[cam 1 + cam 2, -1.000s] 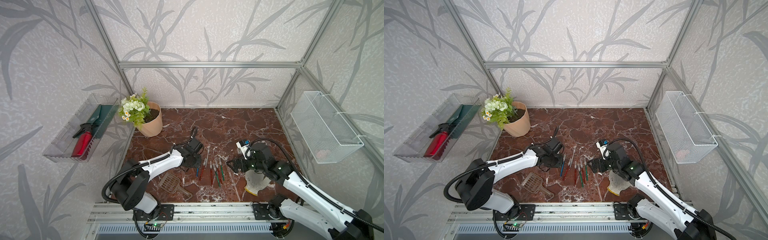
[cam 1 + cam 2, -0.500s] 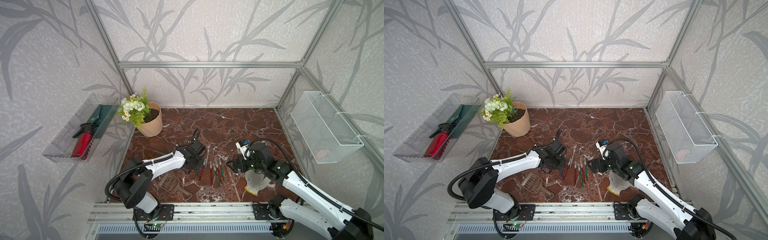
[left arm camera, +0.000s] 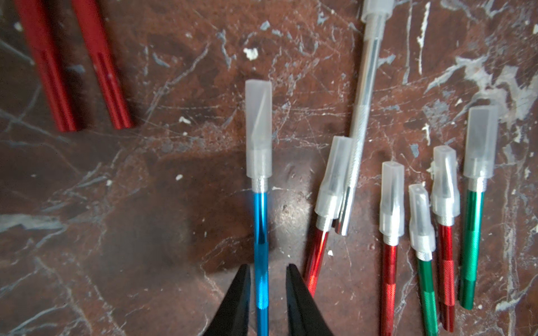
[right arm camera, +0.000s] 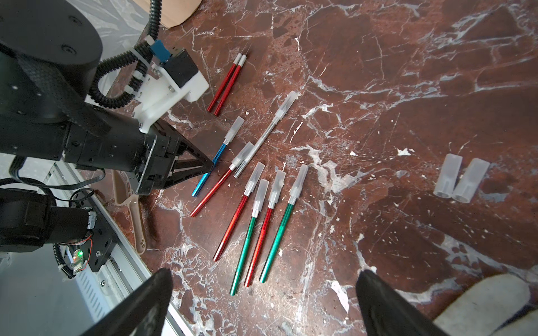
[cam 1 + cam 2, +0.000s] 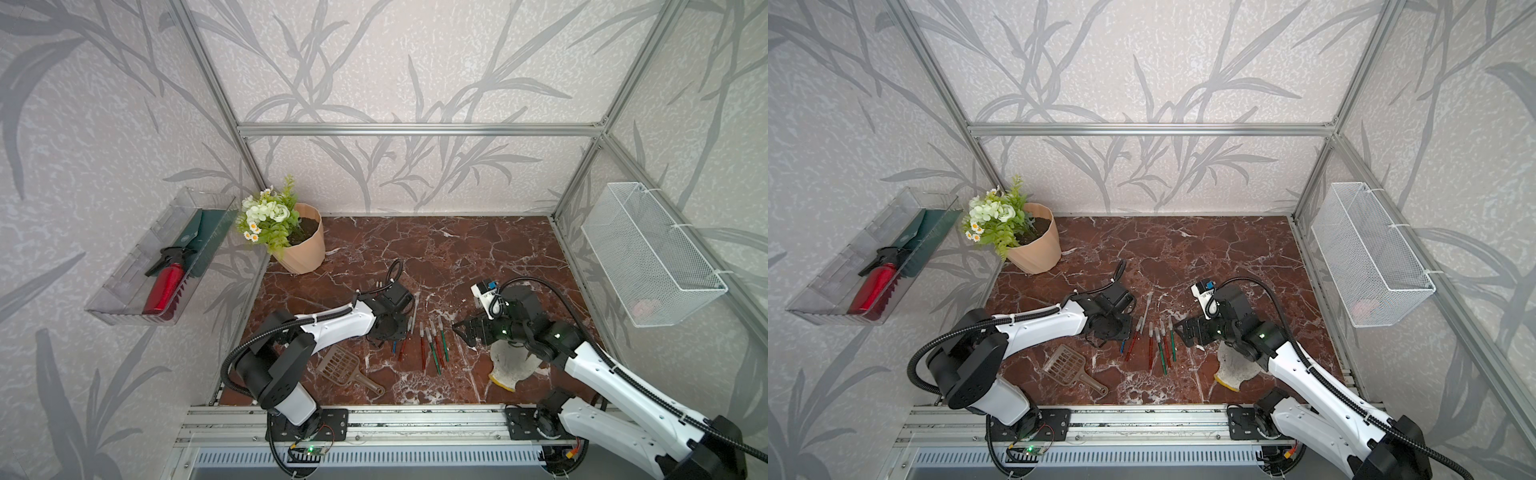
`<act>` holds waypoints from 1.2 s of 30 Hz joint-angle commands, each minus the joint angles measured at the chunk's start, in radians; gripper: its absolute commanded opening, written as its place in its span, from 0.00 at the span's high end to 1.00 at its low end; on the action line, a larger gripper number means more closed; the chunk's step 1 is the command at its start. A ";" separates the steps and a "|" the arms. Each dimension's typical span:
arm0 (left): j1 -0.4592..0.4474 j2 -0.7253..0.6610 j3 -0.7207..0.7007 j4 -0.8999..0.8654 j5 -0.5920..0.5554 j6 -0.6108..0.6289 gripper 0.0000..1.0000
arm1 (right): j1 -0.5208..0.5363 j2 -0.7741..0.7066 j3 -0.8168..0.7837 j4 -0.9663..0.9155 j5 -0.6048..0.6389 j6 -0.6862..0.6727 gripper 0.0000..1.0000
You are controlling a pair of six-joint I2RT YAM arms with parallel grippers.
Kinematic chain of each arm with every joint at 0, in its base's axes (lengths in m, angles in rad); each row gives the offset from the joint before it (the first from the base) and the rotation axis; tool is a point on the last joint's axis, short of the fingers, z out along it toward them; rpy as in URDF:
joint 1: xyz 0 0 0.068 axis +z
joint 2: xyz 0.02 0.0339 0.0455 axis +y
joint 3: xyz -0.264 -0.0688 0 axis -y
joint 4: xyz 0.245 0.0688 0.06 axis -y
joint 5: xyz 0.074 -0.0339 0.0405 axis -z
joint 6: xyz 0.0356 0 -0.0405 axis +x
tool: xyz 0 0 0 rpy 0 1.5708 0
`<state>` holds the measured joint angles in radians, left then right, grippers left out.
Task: Remove protective caps from carving knives
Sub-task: Pick up the carving knife from the center of the board.
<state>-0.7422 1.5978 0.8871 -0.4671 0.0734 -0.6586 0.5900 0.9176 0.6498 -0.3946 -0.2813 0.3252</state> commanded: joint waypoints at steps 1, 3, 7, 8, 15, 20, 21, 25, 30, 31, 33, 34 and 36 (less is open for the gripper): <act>-0.006 0.019 0.003 -0.007 -0.016 -0.014 0.74 | 0.006 0.003 0.005 -0.016 -0.007 -0.005 0.01; -0.006 0.026 0.004 -0.011 -0.018 -0.013 0.74 | 0.006 0.005 0.006 -0.018 -0.007 -0.004 0.01; -0.008 0.034 0.003 -0.014 -0.022 -0.011 0.75 | 0.006 0.005 0.004 -0.017 -0.007 -0.002 0.01; -0.008 0.035 0.004 -0.018 -0.026 -0.009 0.75 | 0.005 0.006 0.004 -0.015 -0.007 -0.001 0.01; -0.015 0.053 0.013 -0.043 -0.049 0.004 0.77 | 0.008 0.012 0.004 -0.010 -0.007 0.000 0.01; -0.019 0.064 0.027 -0.071 -0.074 0.015 0.79 | 0.007 0.019 0.007 -0.007 -0.007 0.000 0.01; -0.020 0.066 0.030 -0.078 -0.080 0.017 0.79 | 0.007 0.020 0.009 -0.007 -0.008 -0.002 0.01; -0.022 0.076 0.041 -0.089 -0.094 0.018 0.80 | 0.008 0.026 0.011 -0.006 -0.009 -0.003 0.01; -0.028 0.097 0.052 -0.102 -0.101 0.022 0.81 | 0.009 0.025 0.011 -0.007 -0.007 -0.003 0.01; -0.029 0.102 0.054 -0.103 -0.104 0.022 0.82 | 0.010 0.024 0.011 -0.008 -0.007 -0.004 0.01; -0.031 0.106 0.056 -0.104 -0.106 0.022 0.83 | 0.009 0.024 0.011 -0.010 -0.006 -0.003 0.01; -0.032 0.108 0.057 -0.105 -0.104 0.022 0.85 | 0.009 0.023 0.010 -0.009 -0.006 -0.003 0.01; -0.032 0.107 0.056 -0.104 -0.104 0.020 0.86 | 0.009 0.023 0.010 -0.009 -0.005 -0.003 0.01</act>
<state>-0.7689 1.6775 0.9367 -0.5282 -0.0055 -0.6388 0.5922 0.9413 0.6498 -0.3946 -0.2813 0.3252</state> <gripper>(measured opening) 0.143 0.991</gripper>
